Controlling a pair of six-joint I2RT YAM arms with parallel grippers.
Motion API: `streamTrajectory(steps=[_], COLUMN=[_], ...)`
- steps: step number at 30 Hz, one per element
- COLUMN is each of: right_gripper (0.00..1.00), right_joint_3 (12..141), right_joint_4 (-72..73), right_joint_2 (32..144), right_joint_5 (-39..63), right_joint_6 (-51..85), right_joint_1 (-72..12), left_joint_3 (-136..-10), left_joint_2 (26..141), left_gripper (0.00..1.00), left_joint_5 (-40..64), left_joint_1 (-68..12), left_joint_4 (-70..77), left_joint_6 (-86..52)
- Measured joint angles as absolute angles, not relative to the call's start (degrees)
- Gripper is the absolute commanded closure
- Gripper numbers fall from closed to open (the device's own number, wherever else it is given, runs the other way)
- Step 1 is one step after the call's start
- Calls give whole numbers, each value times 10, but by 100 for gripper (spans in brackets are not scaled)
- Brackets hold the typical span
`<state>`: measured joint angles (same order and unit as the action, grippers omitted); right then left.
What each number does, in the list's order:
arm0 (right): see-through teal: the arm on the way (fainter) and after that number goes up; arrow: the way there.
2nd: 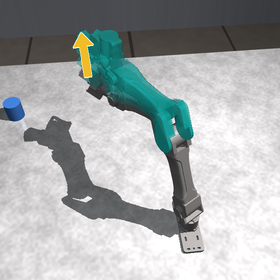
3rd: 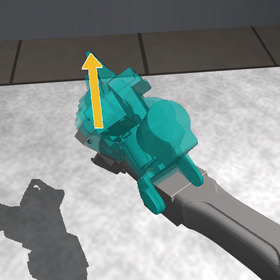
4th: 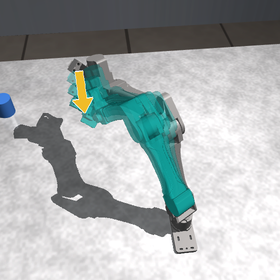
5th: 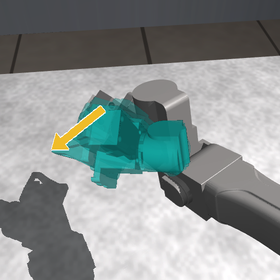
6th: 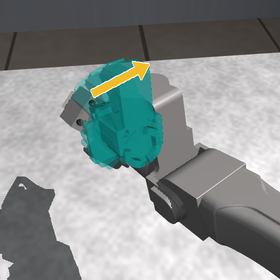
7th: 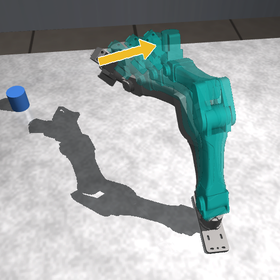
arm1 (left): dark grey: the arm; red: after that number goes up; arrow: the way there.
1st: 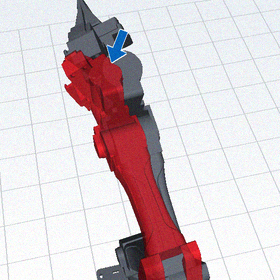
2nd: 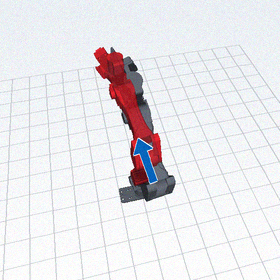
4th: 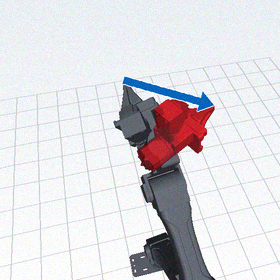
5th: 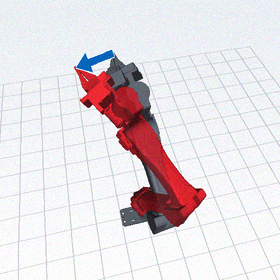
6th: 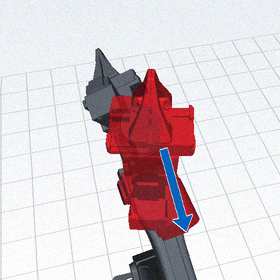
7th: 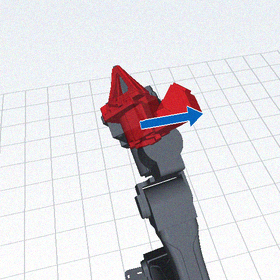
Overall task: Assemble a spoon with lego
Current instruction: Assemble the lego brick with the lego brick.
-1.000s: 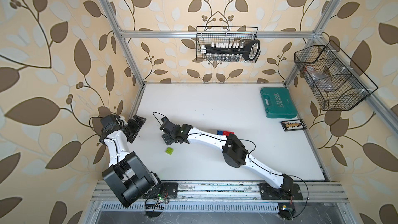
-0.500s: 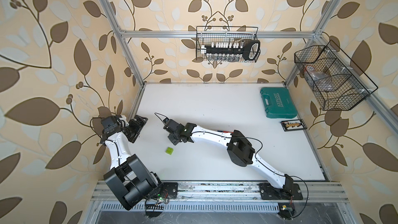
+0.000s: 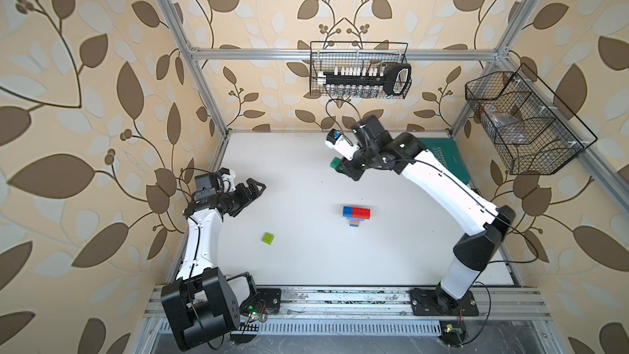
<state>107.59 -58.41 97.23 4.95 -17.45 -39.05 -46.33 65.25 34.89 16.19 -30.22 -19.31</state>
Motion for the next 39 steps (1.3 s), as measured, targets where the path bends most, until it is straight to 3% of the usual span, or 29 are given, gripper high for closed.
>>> streamTrajectory(steps=[6, 15, 27, 39], right_gripper=[100, 100, 100, 100], right_joint_3=[910, 797, 677, 666], right_joint_4=[-637, -599, -439, -381], right_joint_2=[869, 864, 841, 844], right_joint_5=[84, 130, 181, 187], right_joint_6=[-317, -385, -377, -375], right_joint_1=[-382, -358, -335, -330], left_joint_3=[-437, -392, -392, -392], left_joint_2=[651, 588, 601, 617], left_gripper=[1, 1, 1, 1], left_joint_5=[348, 329, 312, 310], left_joint_1=[37, -117, -140, -166], left_joint_4=[-299, -294, -288, -286], left_joint_6=[-186, -150, -148, -145])
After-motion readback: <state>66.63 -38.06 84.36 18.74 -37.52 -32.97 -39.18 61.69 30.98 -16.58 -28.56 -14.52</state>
